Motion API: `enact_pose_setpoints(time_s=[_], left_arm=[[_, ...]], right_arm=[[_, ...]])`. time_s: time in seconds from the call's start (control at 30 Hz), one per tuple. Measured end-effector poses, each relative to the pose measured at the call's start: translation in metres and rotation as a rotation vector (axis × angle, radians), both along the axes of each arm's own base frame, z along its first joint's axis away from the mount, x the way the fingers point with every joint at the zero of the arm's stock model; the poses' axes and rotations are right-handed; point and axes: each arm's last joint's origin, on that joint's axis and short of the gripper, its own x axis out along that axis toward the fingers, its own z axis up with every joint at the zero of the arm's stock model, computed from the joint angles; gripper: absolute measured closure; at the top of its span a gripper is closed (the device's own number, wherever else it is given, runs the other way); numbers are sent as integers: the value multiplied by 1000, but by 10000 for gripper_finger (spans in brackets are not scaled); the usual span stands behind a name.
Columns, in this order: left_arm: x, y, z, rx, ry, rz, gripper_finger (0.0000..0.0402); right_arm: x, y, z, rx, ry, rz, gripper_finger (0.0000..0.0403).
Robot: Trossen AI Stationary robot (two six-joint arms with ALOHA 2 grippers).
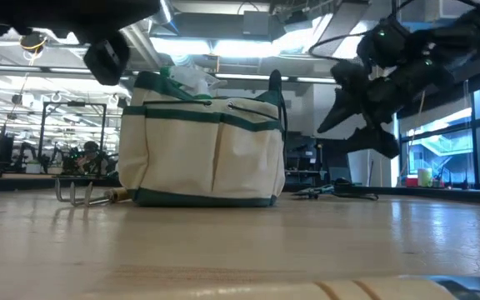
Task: Pick & Place Garden tools in Gardening bag
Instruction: Put the shear scissors into the side pocket of the green gardening bag
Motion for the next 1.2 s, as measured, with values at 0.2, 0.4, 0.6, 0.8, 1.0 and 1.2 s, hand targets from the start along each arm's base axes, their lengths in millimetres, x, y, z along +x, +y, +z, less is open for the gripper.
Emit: enact_pose_setpoints(time_s=[0.2,0.4,0.6,0.8,1.0,1.2], left_arm=[[0,14,15,-47,-61,-21,400],[-7,21,33,-52,-137,-67,399],[-12,22,38,8,-154,-98,398],[-14,30,47,49,-203,-116,399],[-14,34,49,63,-217,-139,399],[-14,34,48,66,-207,-135,399]], right_arm=[[5,-4,23,-12,119,-190,151],[10,-1,13,115,208,-283,151],[24,-8,-11,243,234,-329,151],[34,-24,-14,267,162,-385,151],[24,-36,-25,331,289,-449,151],[20,-49,-31,351,303,-510,151]])
